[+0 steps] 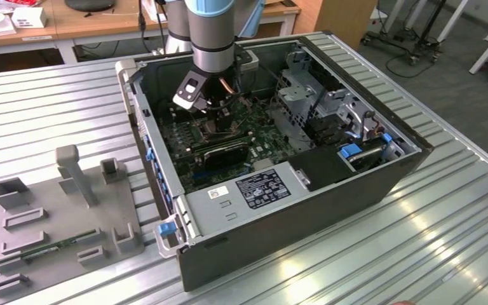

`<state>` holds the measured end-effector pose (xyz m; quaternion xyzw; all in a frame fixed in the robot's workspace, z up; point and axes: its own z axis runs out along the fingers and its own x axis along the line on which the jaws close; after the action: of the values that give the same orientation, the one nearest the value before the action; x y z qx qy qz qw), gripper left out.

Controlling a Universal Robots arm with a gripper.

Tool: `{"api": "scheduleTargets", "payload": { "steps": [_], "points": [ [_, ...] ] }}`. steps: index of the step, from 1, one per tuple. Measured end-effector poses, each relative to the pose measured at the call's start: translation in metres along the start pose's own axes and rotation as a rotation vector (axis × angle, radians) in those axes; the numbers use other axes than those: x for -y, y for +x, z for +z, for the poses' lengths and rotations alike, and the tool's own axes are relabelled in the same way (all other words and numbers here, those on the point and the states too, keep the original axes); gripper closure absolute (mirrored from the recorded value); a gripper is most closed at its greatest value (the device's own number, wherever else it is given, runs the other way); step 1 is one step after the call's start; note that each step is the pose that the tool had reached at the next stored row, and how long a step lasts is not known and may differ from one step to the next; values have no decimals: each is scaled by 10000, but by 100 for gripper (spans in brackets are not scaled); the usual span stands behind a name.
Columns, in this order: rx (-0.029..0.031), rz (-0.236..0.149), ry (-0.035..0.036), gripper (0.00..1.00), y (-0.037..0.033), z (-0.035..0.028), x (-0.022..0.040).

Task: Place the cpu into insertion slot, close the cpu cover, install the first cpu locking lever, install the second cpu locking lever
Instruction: 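Place the cpu into insertion slot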

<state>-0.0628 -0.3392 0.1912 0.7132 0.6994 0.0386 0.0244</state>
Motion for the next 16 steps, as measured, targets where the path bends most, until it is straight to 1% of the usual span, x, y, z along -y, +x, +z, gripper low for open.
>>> {"api": "scheduleTargets", "payload": {
  "steps": [12,14,15,16],
  "points": [
    [-2,3,-3,46,0,8,0],
    [-19,4,-17,45,3,15,-1],
    [-22,3,-18,39,3,16,-2],
    [-17,3,-13,39,2,15,-1]
  ]
}}
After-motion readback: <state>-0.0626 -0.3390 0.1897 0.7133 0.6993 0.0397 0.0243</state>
